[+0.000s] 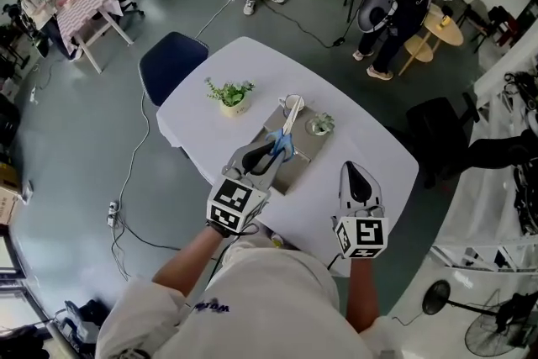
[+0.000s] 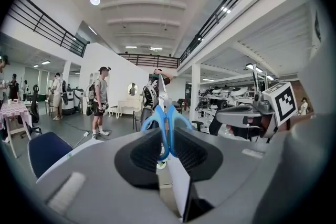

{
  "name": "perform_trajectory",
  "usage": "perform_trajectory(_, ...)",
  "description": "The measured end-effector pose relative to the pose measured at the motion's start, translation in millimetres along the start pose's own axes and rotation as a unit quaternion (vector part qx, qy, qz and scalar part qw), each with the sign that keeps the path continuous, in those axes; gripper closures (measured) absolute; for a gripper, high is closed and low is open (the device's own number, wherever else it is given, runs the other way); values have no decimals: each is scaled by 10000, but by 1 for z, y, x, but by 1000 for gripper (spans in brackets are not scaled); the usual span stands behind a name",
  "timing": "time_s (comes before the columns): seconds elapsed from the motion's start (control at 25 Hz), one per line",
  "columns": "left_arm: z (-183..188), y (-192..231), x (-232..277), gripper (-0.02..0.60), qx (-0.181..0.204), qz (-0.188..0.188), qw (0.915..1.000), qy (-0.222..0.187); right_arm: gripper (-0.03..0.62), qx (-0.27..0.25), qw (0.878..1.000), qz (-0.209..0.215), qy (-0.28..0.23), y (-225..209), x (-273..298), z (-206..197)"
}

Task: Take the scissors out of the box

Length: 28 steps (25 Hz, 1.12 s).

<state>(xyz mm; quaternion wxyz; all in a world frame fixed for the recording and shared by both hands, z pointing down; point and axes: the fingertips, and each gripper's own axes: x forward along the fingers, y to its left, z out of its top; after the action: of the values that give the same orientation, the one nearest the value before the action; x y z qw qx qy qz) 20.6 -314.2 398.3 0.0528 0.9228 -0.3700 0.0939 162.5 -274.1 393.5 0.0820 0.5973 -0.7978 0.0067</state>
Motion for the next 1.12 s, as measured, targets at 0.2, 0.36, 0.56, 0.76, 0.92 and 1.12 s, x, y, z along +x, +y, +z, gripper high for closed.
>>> perform_trajectory(0.2,12,1,-6,502,-8,29,9999,-139,591,25,9999,8,-100,3,3,10)
perform_trajectory(0.36,19,-1,-8,502,47,32,9997,-251,591,93,9998,-49,-145,0,0,12)
perform_trajectory(0.56,22,-6,-13,502,104,30,9990,-444,591,166,9991,-207,-333,-7,-10,18)
perform_trajectory(0.76,23,-6,-11,502,52,28,9989,-456,591,204,9991,-226,-288,-14,-14,18)
perform_trajectory(0.92,25,-9,-9,502,80,34,9987,-498,591,143,9994,-183,-258,-15,-15,17)
perform_trajectory(1.12,24,-6,-12,502,66,81,9987,-505,591,164,9994,-134,-272,-12,-13,16)
